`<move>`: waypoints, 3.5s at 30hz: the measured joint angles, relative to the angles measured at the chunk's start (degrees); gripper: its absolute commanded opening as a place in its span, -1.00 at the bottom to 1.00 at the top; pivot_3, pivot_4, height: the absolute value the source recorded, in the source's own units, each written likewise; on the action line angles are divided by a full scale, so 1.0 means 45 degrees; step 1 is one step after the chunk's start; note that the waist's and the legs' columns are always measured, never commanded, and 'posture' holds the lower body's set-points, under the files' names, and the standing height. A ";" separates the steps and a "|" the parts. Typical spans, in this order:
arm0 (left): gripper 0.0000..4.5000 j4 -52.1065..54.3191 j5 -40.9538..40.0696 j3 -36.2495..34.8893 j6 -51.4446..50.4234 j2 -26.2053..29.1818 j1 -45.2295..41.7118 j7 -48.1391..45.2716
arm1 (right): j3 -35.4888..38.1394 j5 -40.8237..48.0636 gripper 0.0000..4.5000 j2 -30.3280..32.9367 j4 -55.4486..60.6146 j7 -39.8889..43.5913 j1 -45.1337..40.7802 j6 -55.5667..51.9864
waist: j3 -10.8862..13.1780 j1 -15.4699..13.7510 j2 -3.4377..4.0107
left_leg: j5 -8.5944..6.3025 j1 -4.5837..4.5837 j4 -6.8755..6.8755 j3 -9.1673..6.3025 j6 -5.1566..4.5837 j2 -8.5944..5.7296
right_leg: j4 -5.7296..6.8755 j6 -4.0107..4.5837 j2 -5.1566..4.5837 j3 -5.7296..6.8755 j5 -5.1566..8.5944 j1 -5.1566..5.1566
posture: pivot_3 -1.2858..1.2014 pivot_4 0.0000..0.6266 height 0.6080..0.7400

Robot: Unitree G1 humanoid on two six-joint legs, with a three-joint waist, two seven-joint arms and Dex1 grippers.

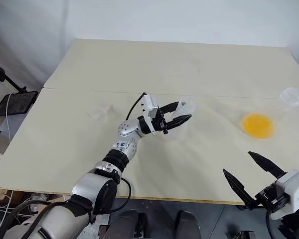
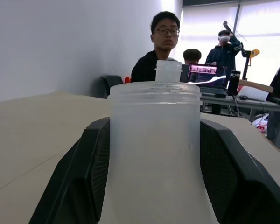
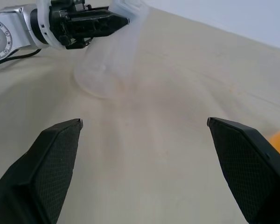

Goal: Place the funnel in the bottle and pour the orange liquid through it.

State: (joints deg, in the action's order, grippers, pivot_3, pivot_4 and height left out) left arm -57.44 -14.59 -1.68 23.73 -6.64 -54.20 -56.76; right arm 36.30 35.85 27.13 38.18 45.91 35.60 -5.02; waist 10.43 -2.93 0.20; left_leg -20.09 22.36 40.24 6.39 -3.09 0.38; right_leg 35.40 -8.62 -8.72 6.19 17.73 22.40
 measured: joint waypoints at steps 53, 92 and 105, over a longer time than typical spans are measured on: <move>0.98 0.8346 -0.0547 -0.0282 -0.3585 0.6552 0.3275 -0.1731 | -0.1916 0.0005 1.00 0.1491 -0.2722 0.1489 -0.3884 0.0175 | -0.0028 0.0357 -0.0012 | 0.0006 -0.0029 -0.0012 -0.0014 0.0026 0.0073 | 0.0035 0.0001 0.0013 0.0005 0.0000 -0.0006 | 0.03 -0.52 1.00; 0.98 1.6900 -0.3369 -0.4627 -0.9678 0.7930 1.2708 0.4896 | -0.3472 -0.0344 1.00 0.2647 -0.4908 0.4161 -0.6513 0.0567 | -0.0050 0.0352 -0.0039 | -0.0038 -0.0121 -0.0040 -0.0053 0.0094 0.0106 | 0.0014 0.0026 0.0018 0.0003 0.0011 -0.0103 | 0.03 -0.52 1.00; 0.98 1.0883 -0.0224 -0.1642 -0.9011 0.6900 0.7157 0.6817 | -0.3429 -0.0356 1.00 0.2355 -0.3961 0.3026 -0.5620 0.0576 | -0.0049 0.0339 -0.0043 | -0.0042 -0.0208 -0.0062 -0.0026 0.0100 0.0107 | 0.0005 0.0027 0.0027 0.0004 0.0013 -0.0173 | 0.03 -0.52 1.00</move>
State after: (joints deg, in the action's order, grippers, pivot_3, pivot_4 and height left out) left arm -8.47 -15.60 -9.07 -16.82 24.41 -22.00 -26.09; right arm 20.87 34.25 37.73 20.35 59.53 10.31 -2.43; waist 10.20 -1.41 0.01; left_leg -20.28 21.42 39.96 6.27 -2.64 0.86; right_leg 35.43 -8.50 -8.60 6.20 17.79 21.62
